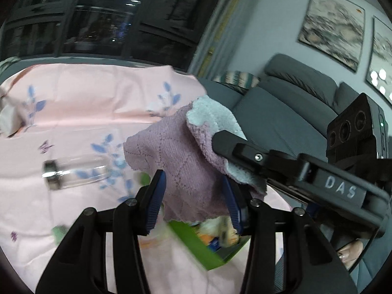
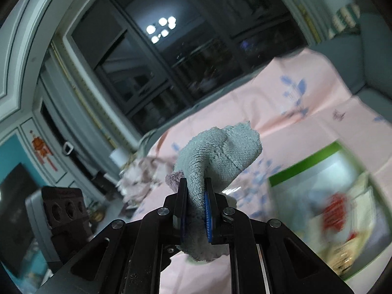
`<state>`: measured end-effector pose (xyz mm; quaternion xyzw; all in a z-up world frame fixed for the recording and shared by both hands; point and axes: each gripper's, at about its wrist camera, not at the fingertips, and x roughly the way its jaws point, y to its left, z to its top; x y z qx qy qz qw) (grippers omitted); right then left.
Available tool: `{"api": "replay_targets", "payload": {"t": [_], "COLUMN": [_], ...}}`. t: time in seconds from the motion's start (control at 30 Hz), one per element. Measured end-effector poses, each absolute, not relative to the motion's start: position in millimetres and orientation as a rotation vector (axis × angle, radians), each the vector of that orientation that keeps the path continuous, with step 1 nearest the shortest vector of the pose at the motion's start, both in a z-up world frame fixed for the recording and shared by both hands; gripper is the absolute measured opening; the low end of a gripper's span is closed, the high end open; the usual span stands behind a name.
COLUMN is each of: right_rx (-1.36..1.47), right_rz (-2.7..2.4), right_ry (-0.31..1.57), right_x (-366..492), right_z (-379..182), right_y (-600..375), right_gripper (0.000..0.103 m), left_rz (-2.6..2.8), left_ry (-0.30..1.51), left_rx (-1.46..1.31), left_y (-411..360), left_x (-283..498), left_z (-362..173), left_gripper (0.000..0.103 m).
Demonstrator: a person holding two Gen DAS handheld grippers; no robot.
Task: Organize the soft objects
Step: 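Carry the towels with the right gripper over the green box and lower, then open the right gripper to release the towels into the box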
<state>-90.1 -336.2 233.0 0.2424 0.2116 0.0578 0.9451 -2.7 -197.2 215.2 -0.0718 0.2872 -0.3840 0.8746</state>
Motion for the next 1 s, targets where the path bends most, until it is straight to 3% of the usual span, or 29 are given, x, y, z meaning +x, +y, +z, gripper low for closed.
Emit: {"api": "replay_targets", "payload": {"t": [0.4, 0.7, 1.0], "right_rx": [0.634, 0.704, 0.694], "right_rz": [0.001, -0.165, -0.306], "right_ry": [0.419, 0.558, 0.615], "right_x": [-95, -74, -78], "right_z": [199, 158, 150], "right_y": [-426, -452, -459], "right_gripper": [0.013, 0.013, 0.014], "left_rz": [-0.876, -0.813, -0.802], "left_ry": [0.697, 0.787, 0.820], "left_rx": [-0.071, -0.036, -0.064], "left_y": [-290, -301, -286], "left_x": [20, 27, 25], "left_z": [186, 153, 150], "left_gripper": [0.045, 0.045, 0.049]}}
